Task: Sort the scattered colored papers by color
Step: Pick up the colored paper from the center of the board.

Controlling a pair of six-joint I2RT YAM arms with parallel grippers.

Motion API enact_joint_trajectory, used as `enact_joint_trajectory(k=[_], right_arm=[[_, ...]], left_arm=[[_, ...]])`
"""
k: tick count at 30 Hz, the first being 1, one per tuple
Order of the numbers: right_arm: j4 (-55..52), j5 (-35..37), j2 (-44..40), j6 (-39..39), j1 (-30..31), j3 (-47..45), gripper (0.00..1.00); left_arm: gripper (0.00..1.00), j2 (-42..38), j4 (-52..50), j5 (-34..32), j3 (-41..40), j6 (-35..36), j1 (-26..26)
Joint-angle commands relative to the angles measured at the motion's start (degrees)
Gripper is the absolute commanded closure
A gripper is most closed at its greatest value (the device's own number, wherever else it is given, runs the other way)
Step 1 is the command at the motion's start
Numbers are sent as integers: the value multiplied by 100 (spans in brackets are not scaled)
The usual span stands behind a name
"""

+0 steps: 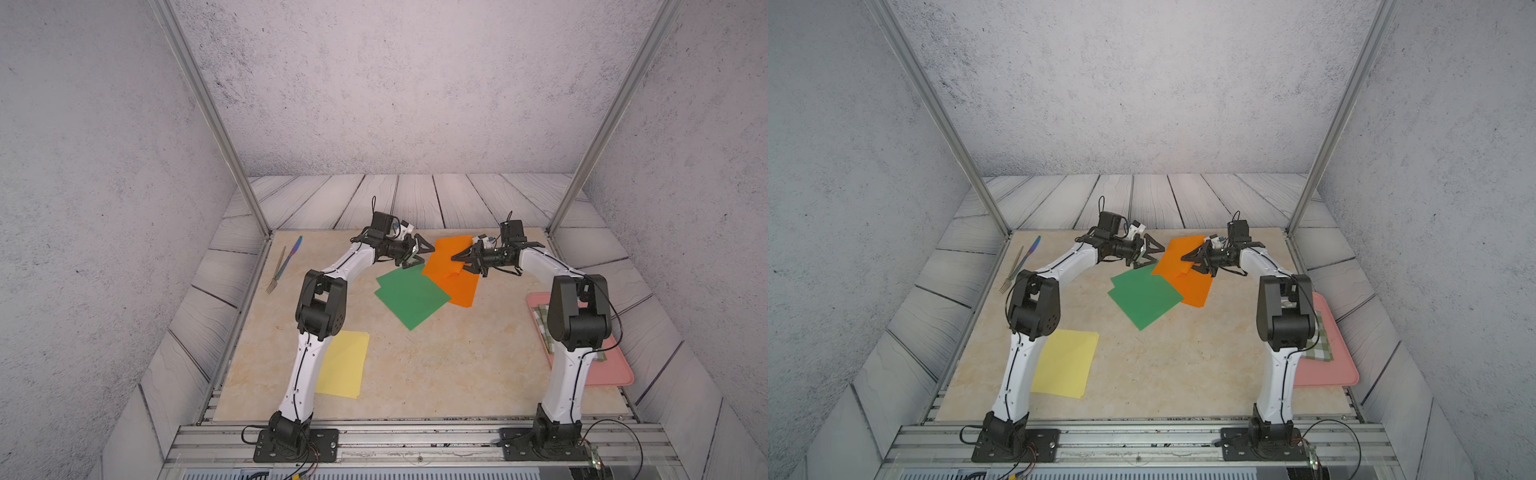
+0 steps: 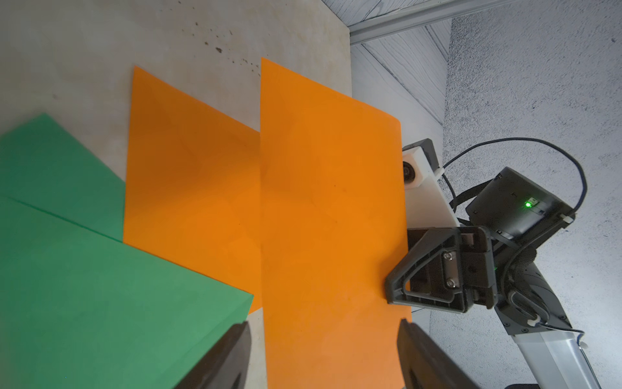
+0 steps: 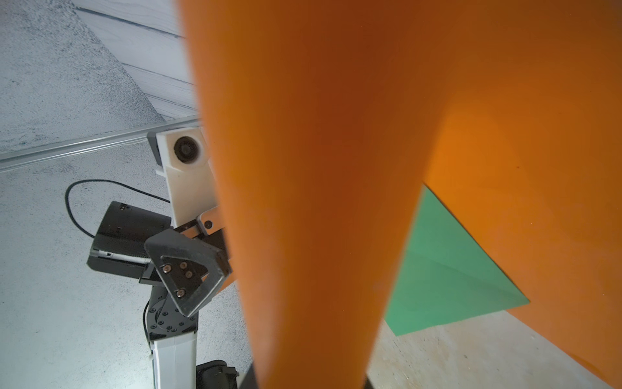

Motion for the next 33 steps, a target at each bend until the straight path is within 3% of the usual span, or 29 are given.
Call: enact_joint_trajectory(k=[1, 9, 21, 25, 33], right_arm=[[127, -174, -483, 72, 60, -98, 73], [132, -228, -562, 87, 175, -140, 73], [148, -341, -578, 52, 346, -188, 72], [38, -310, -609, -59, 355, -241, 72], [-310, -253, -583, -365, 351, -272, 72]], left_arm=[[26, -19, -47, 101, -53, 85, -40], [26, 61, -92, 140, -71, 90, -75], [34, -49, 177, 310, -269, -94, -93], [40, -129, 304, 308, -429, -145, -93], [65, -297, 318, 303, -542, -94, -90]])
